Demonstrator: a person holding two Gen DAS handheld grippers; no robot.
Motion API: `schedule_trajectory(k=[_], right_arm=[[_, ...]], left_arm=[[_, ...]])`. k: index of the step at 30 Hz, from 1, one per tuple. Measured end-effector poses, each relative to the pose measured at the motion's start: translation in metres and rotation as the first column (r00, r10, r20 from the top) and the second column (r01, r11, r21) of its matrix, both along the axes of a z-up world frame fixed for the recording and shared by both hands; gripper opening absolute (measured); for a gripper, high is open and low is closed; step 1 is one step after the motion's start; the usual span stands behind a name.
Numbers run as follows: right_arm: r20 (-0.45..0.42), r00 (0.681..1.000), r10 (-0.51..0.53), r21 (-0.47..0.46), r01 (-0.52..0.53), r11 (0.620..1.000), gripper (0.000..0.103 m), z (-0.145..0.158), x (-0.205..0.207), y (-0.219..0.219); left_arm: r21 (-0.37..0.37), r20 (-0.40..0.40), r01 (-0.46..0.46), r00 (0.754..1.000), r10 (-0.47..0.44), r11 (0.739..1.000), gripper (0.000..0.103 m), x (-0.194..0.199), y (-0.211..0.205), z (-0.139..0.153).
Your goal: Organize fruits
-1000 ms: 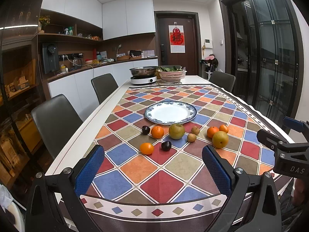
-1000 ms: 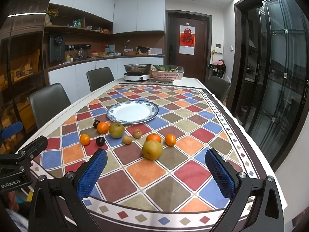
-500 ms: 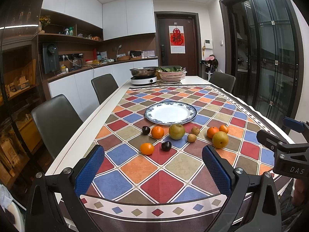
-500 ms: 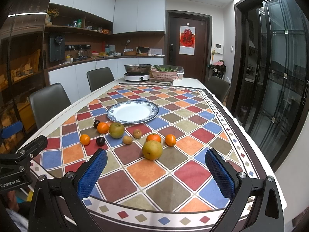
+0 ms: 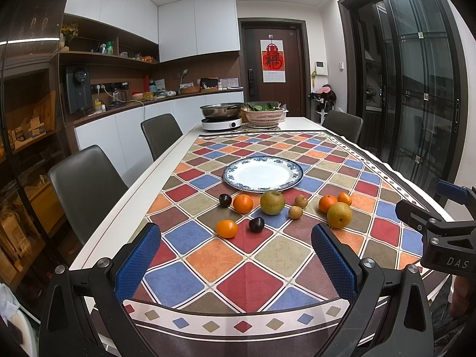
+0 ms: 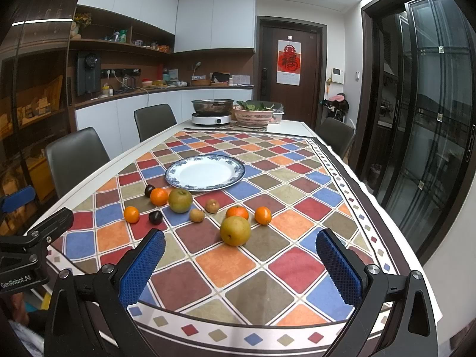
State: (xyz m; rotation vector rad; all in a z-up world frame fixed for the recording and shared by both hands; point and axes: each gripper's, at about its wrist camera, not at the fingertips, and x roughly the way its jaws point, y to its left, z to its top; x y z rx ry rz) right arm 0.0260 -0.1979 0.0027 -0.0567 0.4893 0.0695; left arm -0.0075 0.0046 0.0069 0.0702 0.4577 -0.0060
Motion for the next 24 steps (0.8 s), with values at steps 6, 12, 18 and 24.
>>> schedule_trajectory(k=[6,12,18,24], right_arm=[[0.0,1.0,0.0,-0.001,0.0,1.0,0.102,0.0,0.0,0.0],[-0.004,1.0,0.0,-0.002,0.0,1.0,0.102,0.0,-0.002,0.002],[-0.031,0.999,0.011,-0.007,-0.012,1.0,0.102,-0.003,0.008,0.003],[-0.061,0.998,0.023,-0.016,-0.024,1.0,0.102,-0.011,0.022,0.002]], left_arm=[[-0.001,-0.001,-0.001,1.0,0.001,1.0,0.103,-0.001,0.001,0.0],[0.004,-0.007,-0.002,1.0,0.002,1.0,0.103,0.001,0.002,0.002],[0.012,-0.02,0.002,1.0,-0.001,1.0,0.103,0.009,0.002,0.0],[0.053,-0.039,0.034,0.999,-0.032,0.998,0.094,0.024,-0.005,-0.007]])
